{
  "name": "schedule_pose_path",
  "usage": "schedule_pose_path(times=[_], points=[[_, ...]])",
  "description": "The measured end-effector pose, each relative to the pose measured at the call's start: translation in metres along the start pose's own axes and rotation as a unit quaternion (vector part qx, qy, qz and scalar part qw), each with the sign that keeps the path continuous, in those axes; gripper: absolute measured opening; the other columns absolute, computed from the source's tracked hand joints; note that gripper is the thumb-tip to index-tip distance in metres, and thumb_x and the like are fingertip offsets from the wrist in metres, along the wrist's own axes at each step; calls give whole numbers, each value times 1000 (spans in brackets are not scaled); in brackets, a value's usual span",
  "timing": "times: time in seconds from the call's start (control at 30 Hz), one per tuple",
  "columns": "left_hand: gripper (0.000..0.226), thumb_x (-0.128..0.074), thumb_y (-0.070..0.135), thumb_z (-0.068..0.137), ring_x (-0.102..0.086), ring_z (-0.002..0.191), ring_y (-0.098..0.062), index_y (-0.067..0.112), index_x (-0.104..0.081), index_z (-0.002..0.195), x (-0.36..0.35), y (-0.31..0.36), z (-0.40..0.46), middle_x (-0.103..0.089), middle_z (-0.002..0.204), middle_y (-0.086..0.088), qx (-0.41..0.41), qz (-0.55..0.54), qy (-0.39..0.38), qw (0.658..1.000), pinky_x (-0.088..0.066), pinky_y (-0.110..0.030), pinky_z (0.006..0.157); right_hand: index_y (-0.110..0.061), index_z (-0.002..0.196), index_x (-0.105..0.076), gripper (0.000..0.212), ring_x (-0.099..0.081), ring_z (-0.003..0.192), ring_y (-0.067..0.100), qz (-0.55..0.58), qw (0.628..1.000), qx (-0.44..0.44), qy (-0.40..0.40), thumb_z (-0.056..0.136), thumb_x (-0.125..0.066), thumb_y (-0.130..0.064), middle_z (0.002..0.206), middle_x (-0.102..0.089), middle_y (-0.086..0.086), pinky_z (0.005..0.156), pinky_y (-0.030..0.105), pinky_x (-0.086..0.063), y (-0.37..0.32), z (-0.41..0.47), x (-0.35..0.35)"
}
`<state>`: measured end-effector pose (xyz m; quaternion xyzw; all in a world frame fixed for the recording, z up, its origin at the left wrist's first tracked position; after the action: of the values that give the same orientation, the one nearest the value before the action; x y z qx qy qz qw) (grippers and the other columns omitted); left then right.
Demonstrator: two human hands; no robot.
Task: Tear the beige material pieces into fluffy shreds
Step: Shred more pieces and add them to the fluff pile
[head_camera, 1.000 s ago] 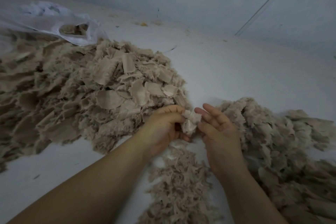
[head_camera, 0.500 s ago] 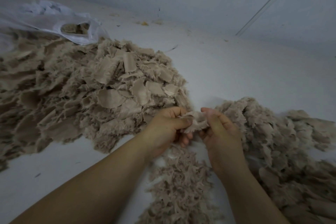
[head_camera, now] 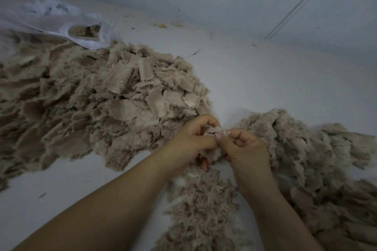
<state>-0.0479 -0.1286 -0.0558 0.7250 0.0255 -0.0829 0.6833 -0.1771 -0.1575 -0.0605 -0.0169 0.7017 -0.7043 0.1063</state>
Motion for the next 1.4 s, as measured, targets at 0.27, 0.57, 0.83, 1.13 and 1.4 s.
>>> schedule_pose_path(times=[0.27,0.57,0.83,1.13,1.4], points=[[22,-54,17,98,-53,50,-21,-3,-58,92,6,-1,0,-58,72,-17,-5,-44,58,997,-43,-24,37,-18,76,-74,10,-69,64,17,-18,1000,0,-23,84,-77,-12,73,-74,8,58,23,-55,-5,-3,-3],[37,-60,30,95,-44,36,-20,-7,-63,92,9,-6,2,-54,62,-17,23,-12,20,999,-31,-20,34,-22,67,-75,27,-62,57,13,-5,1000,-16,-13,93,-69,-15,66,-70,6,53,26,-52,-8,-5,-3],[22,-65,26,84,-27,29,-11,10,-61,69,14,-1,2,-33,42,-2,68,-62,-32,995,-14,-20,37,-20,67,-78,35,-55,56,7,93,992,-45,71,94,-62,-6,62,-64,-1,52,20,-46,1,-2,5],[37,-62,2,92,-64,72,-17,15,-53,125,4,25,21,-61,118,-12,-32,-3,102,994,-54,-30,54,-13,73,-57,31,-36,49,8,293,946,-44,130,101,-44,-7,59,-47,-2,40,18,-28,-5,0,15],[17,-68,26,87,-62,74,-20,11,-65,95,-23,3,56,-65,82,-5,-13,429,101,897,-49,-30,64,-6,110,-67,23,-73,100,14,288,943,-6,166,105,-46,-15,101,-78,3,85,25,-56,-5,1,17]])
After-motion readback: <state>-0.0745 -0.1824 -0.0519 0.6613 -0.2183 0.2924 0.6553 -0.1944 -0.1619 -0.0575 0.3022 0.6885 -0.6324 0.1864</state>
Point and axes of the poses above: each hand's wrist, its own z-axis towards the middle knuckle, its own x-axis out of the back of the hand, y = z × x, the point moved 5 cm from there along z, towards the middle knuckle
